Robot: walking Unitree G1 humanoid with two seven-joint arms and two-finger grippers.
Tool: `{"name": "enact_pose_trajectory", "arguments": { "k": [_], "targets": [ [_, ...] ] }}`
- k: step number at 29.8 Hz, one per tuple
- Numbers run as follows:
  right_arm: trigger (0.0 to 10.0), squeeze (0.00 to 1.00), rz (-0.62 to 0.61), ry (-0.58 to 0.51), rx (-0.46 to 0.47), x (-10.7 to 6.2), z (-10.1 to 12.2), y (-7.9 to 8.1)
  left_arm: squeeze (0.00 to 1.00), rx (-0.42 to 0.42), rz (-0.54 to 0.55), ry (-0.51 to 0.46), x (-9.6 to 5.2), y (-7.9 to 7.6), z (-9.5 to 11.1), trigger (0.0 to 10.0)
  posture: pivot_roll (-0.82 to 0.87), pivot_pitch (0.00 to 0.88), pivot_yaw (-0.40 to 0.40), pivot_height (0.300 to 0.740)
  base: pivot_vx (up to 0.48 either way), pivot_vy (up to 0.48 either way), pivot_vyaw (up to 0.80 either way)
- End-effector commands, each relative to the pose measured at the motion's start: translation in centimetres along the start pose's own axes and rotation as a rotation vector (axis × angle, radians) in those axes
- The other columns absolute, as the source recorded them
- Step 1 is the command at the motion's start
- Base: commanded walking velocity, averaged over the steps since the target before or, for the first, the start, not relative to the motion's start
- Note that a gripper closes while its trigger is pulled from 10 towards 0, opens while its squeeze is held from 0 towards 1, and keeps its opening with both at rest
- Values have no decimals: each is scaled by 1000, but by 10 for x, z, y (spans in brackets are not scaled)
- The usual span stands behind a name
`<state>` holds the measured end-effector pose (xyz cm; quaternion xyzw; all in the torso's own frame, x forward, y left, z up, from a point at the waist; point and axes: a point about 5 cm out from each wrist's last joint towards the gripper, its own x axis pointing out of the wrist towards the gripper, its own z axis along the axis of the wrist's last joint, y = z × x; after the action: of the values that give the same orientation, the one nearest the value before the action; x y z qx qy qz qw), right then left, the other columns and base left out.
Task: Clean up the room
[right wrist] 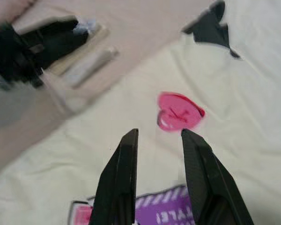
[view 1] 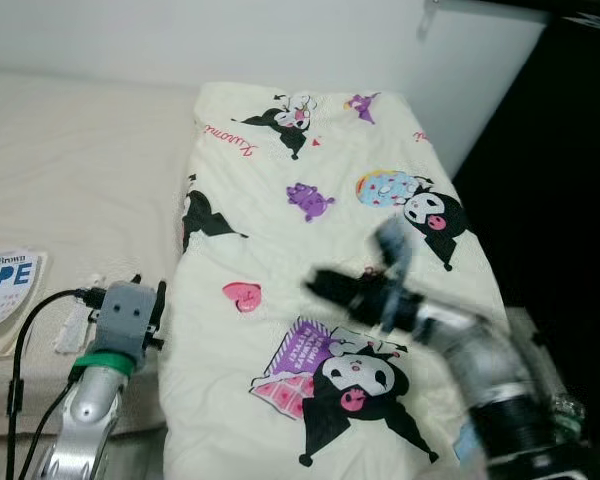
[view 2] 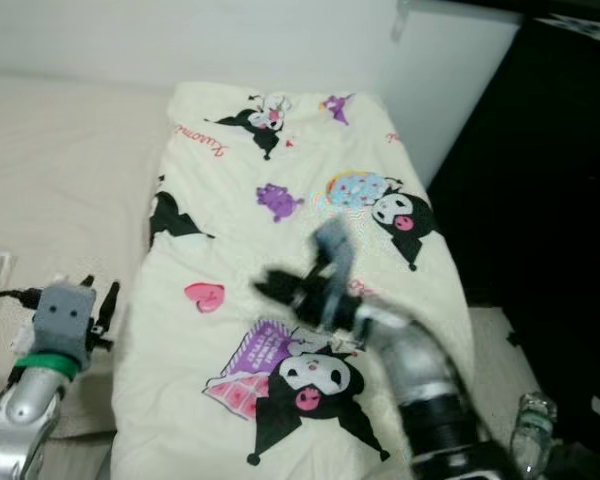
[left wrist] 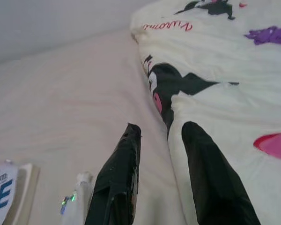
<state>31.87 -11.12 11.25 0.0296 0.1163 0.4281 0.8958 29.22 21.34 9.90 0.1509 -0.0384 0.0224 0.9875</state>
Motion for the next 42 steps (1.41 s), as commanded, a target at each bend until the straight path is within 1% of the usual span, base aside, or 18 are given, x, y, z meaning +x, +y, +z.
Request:
{"name": "enact_pose_trajectory", "arguments": {
  "k": [1,2,3,4,5,6,7,8,9,10,11,12,17,21,25,29,36,42],
  "targets": [
    [10000,0,-119,17,8,-4,-10,-10,0,-11,-29,80,-2,-8,-12,10000,72,0,-68,606,0,0,0],
    [10000,0,-239,26,32,-2,-21,-14,0,0,-48,121,2,-16,-13,10000,76,0,-69,606,0,0,0],
    [10000,0,-239,26,32,-2,-21,-14,0,0,-48,121,2,-16,-13,10000,76,0,-69,606,0,0,0],
    [10000,0,-326,24,60,-3,-30,-16,0,1,-55,137,5,-24,-12,10000,76,0,-70,606,0,0,0],
    [10000,0,-326,24,60,-3,-30,-16,0,1,-55,137,5,-24,-12,10000,76,0,-70,606,0,0,0],
    [10000,0,-382,14,71,-4,-36,-18,0,-4,-58,138,7,-29,-10,10000,76,0,-69,606,0,0,0],
    [10000,0,-440,2,96,-7,-42,-21,0,-2,-54,109,9,-34,-5,10000,78,0,-67,606,0,0,0],
    [10000,0,-440,2,96,-7,-42,-21,0,-2,-54,109,9,-34,-5,10000,78,0,-67,606,0,0,0],
    [10000,0,-542,-19,146,-12,-51,-26,0,-29,-39,93,12,-38,0,10000,78,0,-60,606,0,0,0],
    [10000,0,-542,-19,146,-12,-51,-26,0,-29,-39,93,12,-38,0,10000,78,0,-60,606,0,0,0],
    [10000,0,-699,-69,210,-24,-64,-34,0,-18,-21,60,19,-45,8,10000,81,0,-56,616,0,0,0],
    [10000,0,-734,-81,216,-27,-66,-35,0,-30,-26,54,21,-48,10,10000,82,0,-45,621,0,0,0],
    [10000,0,-734,-96,187,-25,-66,-32,0,-41,-46,48,22,-53,12,10000,76,0,-35,631,0,0,0],
    [10000,0,-724,-135,164,-19,-57,-30,0,-58,-47,27,22,-56,13,10000,57,0,-22,640,0,0,0],
    [10000,0,-751,-188,138,-12,-45,-33,0,-74,-42,8,23,-61,15,10000,52,0,-35,660,0,0,0],
    [10000,0,-742,-185,100,-7,-43,-32,0,-78,-31,7,25,-62,16,10000,49,0,-42,675,0,0,0],
    [10000,0,-732,-189,79,-4,-39,-32,0,-86,-18,28,24,-61,10,10000,38,0,-44,704,0,0,0],
    [10000,0,-748,-190,87,-4,-40,-33,0,-89,-18,34,23,-59,8,10000,35,0,-48,724,0,0,0]
  ]
}}
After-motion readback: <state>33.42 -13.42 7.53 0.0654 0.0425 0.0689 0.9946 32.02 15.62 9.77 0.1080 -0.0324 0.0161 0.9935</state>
